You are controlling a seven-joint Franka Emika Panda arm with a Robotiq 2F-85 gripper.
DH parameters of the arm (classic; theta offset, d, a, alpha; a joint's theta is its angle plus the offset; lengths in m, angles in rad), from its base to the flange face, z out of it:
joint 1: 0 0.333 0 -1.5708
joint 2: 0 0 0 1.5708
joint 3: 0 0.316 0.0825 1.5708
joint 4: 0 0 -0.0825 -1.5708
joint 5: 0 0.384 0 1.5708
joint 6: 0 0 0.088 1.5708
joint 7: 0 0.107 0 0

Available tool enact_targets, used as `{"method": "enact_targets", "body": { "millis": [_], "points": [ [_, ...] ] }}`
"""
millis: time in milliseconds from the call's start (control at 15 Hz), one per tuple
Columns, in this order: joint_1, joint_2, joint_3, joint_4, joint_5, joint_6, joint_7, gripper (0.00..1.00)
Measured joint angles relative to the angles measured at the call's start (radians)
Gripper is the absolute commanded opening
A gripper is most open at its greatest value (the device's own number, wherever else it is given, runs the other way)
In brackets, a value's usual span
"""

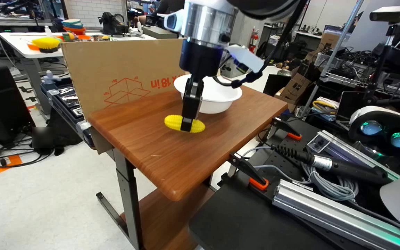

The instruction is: Put the cob inside the white dish

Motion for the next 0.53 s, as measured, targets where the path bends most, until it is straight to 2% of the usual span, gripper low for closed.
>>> {"method": "enact_targets", "body": {
  "millis": [200,400,533],
  "points": [
    [0.003,-0.146,-0.055,-0.062,-0.011,-0.023,0.050,0.07],
    [-0.006,-0.259,-0.183,-0.098,-0.100,-0.079,0.146,0.07],
    [-0.031,-0.271,-0.268,-0.091,-0.187,-0.094,0.217,0.07]
  ]
}}
